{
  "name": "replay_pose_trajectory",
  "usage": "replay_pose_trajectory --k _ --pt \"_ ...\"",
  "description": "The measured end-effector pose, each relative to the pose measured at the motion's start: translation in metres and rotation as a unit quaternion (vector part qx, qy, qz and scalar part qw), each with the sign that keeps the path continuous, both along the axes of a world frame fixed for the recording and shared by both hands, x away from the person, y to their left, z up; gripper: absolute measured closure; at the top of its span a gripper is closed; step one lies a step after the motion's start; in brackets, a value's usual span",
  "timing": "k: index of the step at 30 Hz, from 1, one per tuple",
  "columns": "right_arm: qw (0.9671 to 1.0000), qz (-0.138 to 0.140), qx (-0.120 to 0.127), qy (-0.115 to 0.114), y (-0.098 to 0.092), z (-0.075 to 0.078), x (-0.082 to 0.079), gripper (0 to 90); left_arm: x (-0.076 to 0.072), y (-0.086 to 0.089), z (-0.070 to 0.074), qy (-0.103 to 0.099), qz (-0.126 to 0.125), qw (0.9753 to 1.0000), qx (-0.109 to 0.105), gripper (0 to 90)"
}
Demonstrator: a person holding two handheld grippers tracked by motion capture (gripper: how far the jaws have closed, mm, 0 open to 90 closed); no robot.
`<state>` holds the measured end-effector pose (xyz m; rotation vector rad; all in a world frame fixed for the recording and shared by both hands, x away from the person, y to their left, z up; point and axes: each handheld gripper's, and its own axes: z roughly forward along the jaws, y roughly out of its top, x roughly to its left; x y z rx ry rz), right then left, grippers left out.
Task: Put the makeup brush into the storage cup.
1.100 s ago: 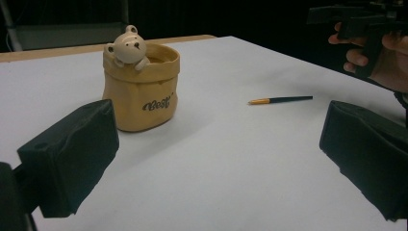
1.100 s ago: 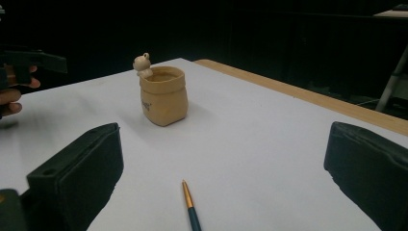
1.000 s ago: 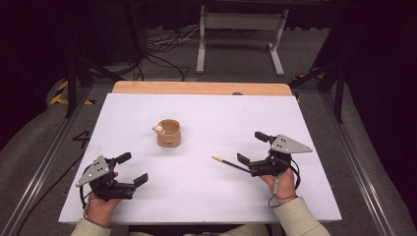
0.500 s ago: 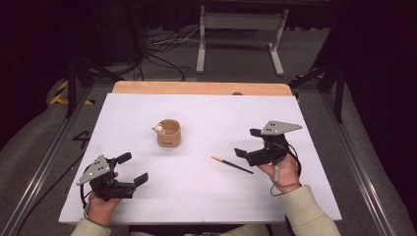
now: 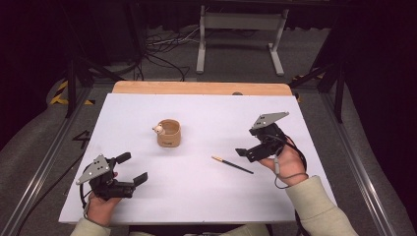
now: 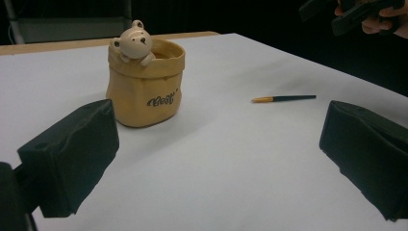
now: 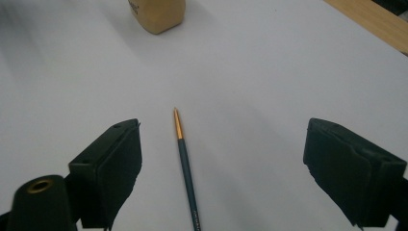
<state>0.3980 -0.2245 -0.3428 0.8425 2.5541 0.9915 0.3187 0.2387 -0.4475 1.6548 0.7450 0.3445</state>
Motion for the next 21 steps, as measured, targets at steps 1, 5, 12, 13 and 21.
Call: replay_pose_trajectory --k 1,5,12,13,21 --pt "1.0000 -0.002 -0.006 0.004 0.000 0.001 0.001 14.1 0.000 0.000 0.000 0.000 0.000 1.0000 0.000 0.9" --pt "0.9994 0.001 -0.030 0.017 0.003 0.004 0.005 14.5 0.000 -0.001 0.000 0.001 0.003 1.0000 0.003 0.9" --pt "0.9964 0.025 -0.063 0.051 0.010 0.004 0.010 14.2 0.001 0.000 -0.001 0.003 0.002 1.0000 0.002 0.9" --pt "0.9962 0.025 -0.066 0.051 0.011 0.004 0.011 14.2 0.001 0.000 -0.001 0.003 0.002 1.0000 0.002 0.9" --pt "0.9911 0.026 -0.112 0.068 0.020 0.001 0.016 13.2 0.000 0.001 0.000 0.002 0.010 0.9999 0.003 1.5"
